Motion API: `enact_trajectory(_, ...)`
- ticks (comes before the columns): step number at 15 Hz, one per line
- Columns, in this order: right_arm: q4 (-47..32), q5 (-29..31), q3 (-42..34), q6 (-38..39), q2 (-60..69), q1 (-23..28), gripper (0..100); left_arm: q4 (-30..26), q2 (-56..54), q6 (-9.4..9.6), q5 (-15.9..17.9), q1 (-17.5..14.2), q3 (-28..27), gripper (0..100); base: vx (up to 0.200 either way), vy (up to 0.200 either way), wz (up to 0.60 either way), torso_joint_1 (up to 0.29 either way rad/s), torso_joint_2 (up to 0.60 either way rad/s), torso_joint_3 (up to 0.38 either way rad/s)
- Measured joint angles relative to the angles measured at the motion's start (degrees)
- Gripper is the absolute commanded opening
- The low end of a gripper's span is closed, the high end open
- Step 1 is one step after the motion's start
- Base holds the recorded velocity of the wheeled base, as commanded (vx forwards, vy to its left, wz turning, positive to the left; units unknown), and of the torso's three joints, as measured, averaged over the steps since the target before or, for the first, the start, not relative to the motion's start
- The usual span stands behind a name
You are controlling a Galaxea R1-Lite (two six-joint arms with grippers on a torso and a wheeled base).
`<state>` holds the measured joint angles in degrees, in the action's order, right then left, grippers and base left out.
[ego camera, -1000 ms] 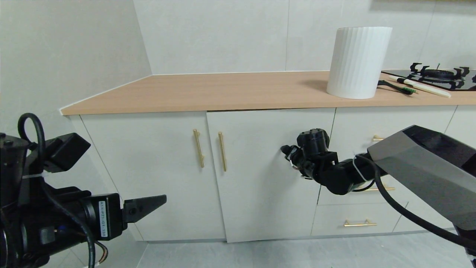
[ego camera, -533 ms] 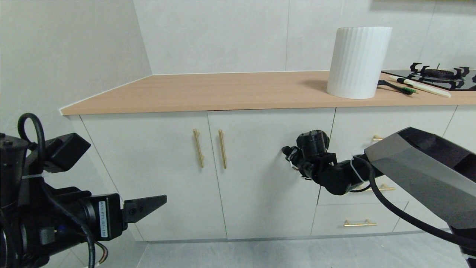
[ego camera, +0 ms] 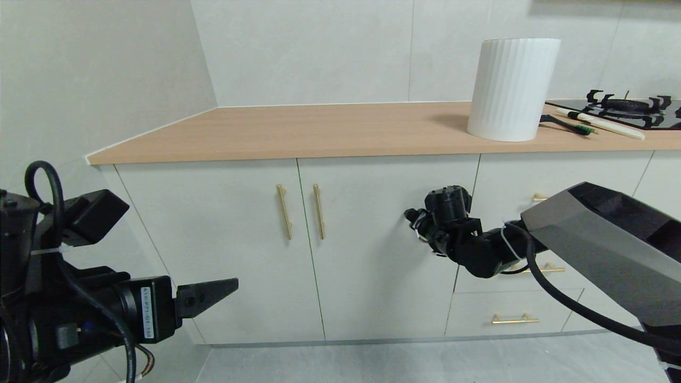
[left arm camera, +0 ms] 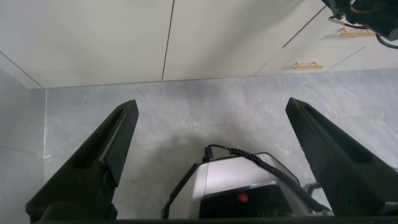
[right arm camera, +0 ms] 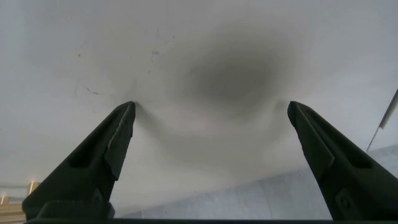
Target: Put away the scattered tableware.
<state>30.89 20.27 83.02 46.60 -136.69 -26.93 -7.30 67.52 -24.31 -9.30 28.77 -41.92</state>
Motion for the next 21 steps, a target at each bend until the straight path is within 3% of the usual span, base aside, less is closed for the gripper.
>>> enact_trajectory(3,0.1,-0.7,-1.5,0.0,1.0,0.1,100,0.0,0.0,0.0,0.0,0.0,0.1,100,0.0,0.0,0.0,0.0,0.0,0.0)
enact_trajectory(5,0.1,-4.2,-4.6,0.0,3.1,-0.3,100,0.0,0.0,0.0,0.0,0.0,0.1,100,0.0,0.0,0.0,0.0,0.0,0.0)
enact_trajectory(7,0.8,-14.1,-12.8,-0.8,8.3,-1.0,100,0.0,0.0,-0.02,0.0,0.0,0.1,100,0.0,0.0,0.0,0.0,0.0,0.0)
enact_trajectory(9,3.4,-31.8,-25.5,-5.3,17.1,-1.0,100,0.0,0.0,-0.02,0.0,0.0,0.1,100,0.0,0.0,0.0,0.0,0.0,0.0)
enact_trajectory(11,8.9,-39.5,-34.8,-11.1,24.7,-0.6,100,0.0,-0.4,-0.02,0.1,0.0,0.1,100,0.0,0.0,0.0,0.0,0.0,0.0)
enact_trajectory(15,10.8,-37.5,-43.7,-16.2,38.9,-0.7,100,0.0,-4.9,0.06,0.2,-0.1,0.7,100,0.0,0.0,0.0,0.0,0.0,0.0)
enact_trajectory(21,10.3,-23.4,-55.9,-22.6,63.5,-0.3,100,-0.2,-21.0,1.0,0.9,-4.4,7.2,100,0.0,0.0,0.0,0.0,0.0,0.0)
